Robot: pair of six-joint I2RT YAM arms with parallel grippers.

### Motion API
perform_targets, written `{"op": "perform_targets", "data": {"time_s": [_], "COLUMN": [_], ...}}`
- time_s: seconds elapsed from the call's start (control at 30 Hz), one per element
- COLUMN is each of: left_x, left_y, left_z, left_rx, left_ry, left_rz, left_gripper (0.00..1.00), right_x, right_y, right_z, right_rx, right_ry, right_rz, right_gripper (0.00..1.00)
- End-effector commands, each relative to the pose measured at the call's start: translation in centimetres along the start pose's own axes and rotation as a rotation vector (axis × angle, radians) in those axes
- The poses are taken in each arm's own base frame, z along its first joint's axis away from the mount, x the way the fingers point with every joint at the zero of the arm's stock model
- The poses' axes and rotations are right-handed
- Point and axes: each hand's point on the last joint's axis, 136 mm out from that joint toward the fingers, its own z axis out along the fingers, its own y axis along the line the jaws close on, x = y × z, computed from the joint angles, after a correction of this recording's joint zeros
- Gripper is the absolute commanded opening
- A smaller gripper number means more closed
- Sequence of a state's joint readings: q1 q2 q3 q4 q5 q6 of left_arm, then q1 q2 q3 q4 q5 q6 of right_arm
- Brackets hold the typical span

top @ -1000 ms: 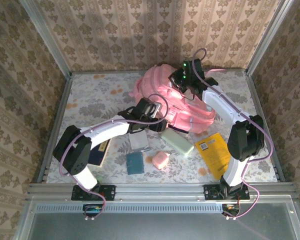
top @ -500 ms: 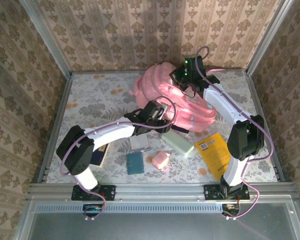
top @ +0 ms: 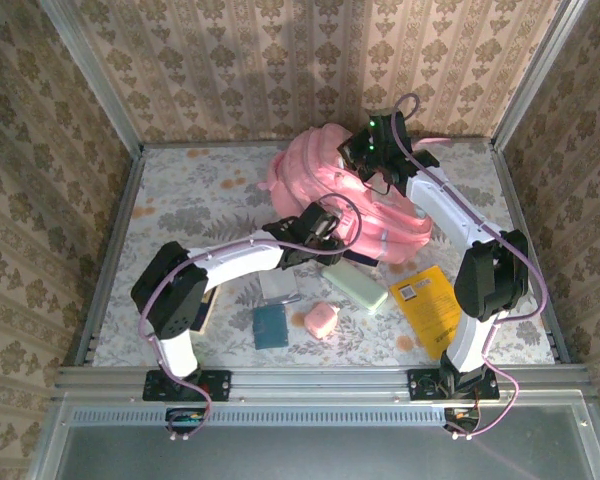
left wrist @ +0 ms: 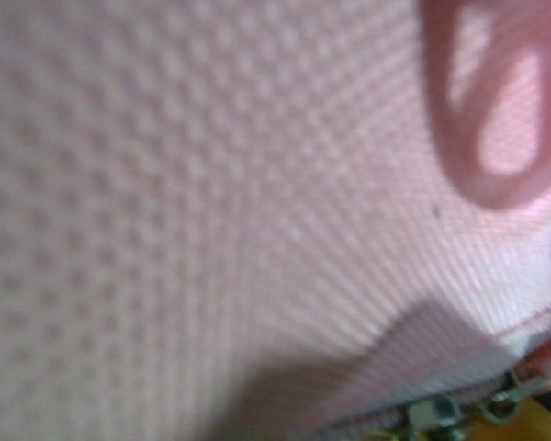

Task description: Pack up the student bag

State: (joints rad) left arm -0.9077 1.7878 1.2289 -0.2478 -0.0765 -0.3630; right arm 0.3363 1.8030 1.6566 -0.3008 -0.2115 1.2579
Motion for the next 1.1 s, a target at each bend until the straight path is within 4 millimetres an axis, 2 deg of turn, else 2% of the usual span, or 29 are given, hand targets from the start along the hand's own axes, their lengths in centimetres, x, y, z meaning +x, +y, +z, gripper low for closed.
{"op": "perform_targets", "data": {"time_s": [0.0,0.13,0.47,0.7,0.9,1.07], "left_x": [-1.5,-2.0,-1.7,-1.1,-0.7,-0.4], "left_y": [0.1,0.0,0.1,0.6,1.9,2.9], "left_z": [-0.6,-1.0,-2.1,-3.0,-3.7,-3.4], "left_rx": [-0.041,-0.037,-0.042,-0.018,0.011,0.015], "left_ry": [-0.039,-0.049,-0.067,-0.105,-0.142,-0.129], "left_rz": [0.012,0.016,0.029,0.012,-0.035,-0.066], "left_gripper": [0.42,0.24,0.01,0.00,0.00,0.00], "right_x": [0.4,0.4,0.6,0.8,0.8,1.3], "right_y": [5.0,4.5,2.7,1.0,0.7,0.5], "right_z": [-1.0,-0.7,0.1,0.9,0.7,0.6], "right_rx": [-0.178,-0.170,-0.104,-0.058,-0.050,-0.033], "right_ry": [0.017,0.010,-0.001,0.006,0.000,0.010], "right_rz": [-0.014,-0.016,-0.087,-0.138,-0.195,-0.269], "right_gripper": [0.00,0.00,0.00,0.00,0.00,0.00]}}
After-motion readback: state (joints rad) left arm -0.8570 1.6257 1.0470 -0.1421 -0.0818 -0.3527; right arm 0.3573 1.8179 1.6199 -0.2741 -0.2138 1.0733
